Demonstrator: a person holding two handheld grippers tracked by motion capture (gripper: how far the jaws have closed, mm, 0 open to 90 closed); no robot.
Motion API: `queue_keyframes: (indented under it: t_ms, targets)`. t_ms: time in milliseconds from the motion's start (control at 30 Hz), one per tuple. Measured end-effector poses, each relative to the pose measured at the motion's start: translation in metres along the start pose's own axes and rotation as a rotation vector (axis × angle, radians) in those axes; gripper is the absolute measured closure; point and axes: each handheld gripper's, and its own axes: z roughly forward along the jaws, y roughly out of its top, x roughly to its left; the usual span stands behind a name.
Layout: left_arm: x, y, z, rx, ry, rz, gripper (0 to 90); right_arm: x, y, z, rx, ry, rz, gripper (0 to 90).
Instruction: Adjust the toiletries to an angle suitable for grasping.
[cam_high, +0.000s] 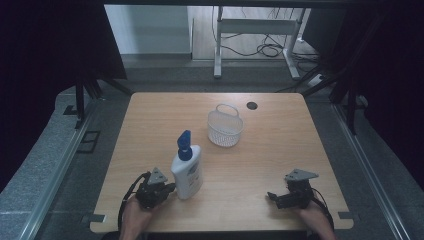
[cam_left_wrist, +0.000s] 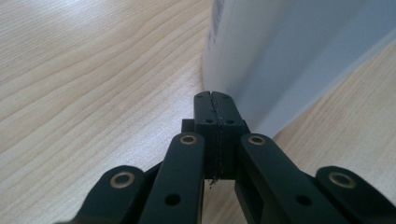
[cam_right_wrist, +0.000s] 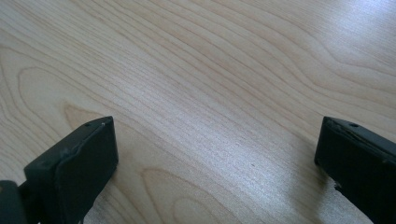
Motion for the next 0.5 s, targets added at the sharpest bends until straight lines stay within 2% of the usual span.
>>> queue_keyframes:
  t_ms: [133,500]
  targets:
    - [-0.004,0.001,0.000,0.006,-0.026,0.009,89.1,0.000,0.000,0.000,0.000,0.000,0.000,0.0]
    - [-0.015,0.005,0.002,0.009,-0.063,0.041,89.1,0.000,0.000,0.000,0.000,0.000,-0.001,0.0]
